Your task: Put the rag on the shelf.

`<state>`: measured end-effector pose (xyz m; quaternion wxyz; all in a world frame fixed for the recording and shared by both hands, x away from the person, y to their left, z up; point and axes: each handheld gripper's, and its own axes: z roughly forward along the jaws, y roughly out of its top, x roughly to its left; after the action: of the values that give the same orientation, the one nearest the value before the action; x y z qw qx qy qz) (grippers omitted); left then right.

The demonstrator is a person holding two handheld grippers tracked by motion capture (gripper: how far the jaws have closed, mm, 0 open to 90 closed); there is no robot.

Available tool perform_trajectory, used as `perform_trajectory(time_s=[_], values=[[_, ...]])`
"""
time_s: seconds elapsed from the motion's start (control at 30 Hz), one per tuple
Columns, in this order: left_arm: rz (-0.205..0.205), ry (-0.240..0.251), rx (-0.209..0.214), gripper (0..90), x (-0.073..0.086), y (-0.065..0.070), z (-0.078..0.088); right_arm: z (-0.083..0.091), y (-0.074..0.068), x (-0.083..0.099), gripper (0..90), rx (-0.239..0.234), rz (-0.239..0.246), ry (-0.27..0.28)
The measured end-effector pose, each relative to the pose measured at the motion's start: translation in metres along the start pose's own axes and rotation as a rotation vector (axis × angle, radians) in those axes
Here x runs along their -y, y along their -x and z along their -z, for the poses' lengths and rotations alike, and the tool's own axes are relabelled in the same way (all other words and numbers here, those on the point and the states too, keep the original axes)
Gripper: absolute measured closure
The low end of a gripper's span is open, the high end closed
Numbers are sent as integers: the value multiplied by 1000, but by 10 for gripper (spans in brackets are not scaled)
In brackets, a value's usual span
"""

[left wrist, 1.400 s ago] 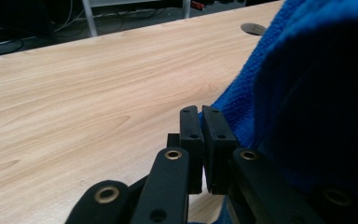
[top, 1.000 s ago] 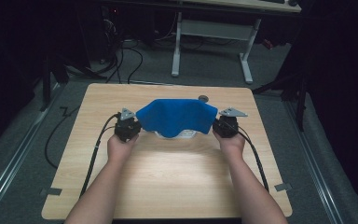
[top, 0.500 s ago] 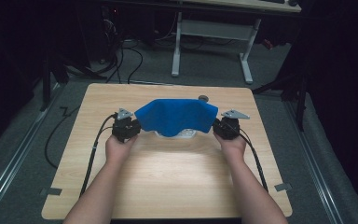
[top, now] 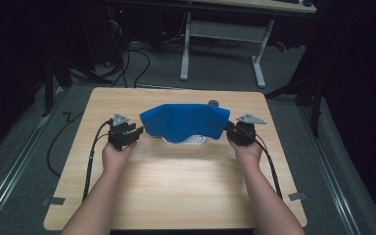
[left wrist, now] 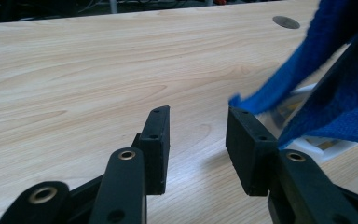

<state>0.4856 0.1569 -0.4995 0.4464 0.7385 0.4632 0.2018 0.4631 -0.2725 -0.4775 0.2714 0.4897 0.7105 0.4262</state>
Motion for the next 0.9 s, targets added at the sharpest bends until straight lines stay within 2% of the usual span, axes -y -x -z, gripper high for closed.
perform_trajectory(time_s=[0.37,0.67,0.83,0.9], values=[[-9,13,-14,602,-3,-4,11,4,5,0,733,31,13,-12],[-28,-2,-26,597,-1,-7,14,2,9,3,713,47,13,-30],[-26,5,-39,591,5,-8,19,10,11,4,678,53,32,-22],[-22,5,-44,586,10,-9,24,16,12,7,662,57,19,1]])
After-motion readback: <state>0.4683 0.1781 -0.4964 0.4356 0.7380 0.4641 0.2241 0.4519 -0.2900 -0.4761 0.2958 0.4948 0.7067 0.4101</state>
